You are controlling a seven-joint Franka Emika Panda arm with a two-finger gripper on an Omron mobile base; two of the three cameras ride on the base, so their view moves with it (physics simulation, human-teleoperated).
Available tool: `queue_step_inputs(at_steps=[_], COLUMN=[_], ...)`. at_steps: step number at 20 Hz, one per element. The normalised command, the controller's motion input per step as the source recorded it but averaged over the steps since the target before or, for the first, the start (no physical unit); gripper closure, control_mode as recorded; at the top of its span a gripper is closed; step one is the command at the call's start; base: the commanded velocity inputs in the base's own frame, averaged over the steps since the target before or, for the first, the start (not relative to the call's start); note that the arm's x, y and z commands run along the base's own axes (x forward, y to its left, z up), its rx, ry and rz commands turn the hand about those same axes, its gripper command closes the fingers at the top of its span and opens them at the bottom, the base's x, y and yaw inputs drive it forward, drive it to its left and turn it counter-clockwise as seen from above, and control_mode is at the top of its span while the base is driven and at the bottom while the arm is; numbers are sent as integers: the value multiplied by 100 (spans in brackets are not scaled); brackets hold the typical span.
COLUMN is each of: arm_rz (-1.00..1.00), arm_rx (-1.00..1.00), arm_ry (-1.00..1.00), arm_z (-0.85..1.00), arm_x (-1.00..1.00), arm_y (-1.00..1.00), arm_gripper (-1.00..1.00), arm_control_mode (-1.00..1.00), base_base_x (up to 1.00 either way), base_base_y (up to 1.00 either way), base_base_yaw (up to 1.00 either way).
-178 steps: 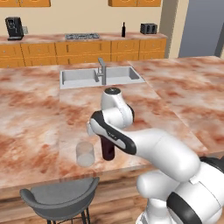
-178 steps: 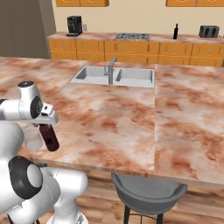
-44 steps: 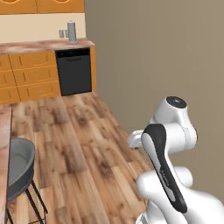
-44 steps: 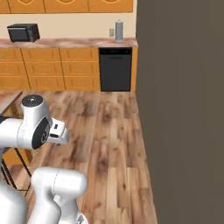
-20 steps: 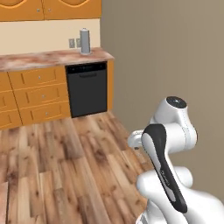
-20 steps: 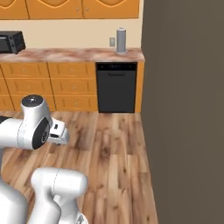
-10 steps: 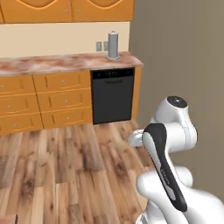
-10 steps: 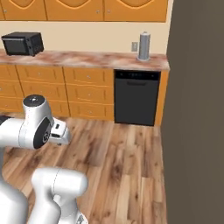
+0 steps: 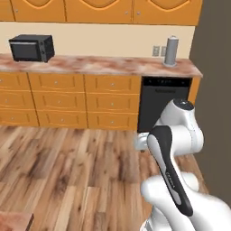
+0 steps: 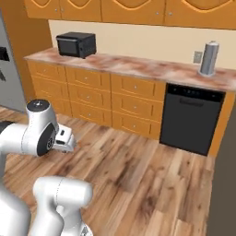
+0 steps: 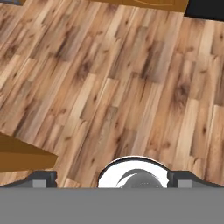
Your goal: There is a wine glass and glass cup on the dining counter. Place the wine bottle next to the wine glass and the juice bottle next to the glass cup.
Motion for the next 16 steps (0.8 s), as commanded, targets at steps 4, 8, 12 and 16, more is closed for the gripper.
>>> queue_step_inputs(at_steps=[4,8,12,16], arm_rz=[0,0,0,0], arm_rx=[0,0,0,0], arm_ry=[0,0,0,0], arm_z=[0,0,0,0], arm_x=[0,0,0,0], arm_y=[0,0,0,0], arm_gripper=[-100,-100,-100,-100], arm_control_mode=[100,100,100,100], base_base_x=[35,52,85,88], base_base_y=[0,0,-2,0], base_base_yaw=[65,41,6,3])
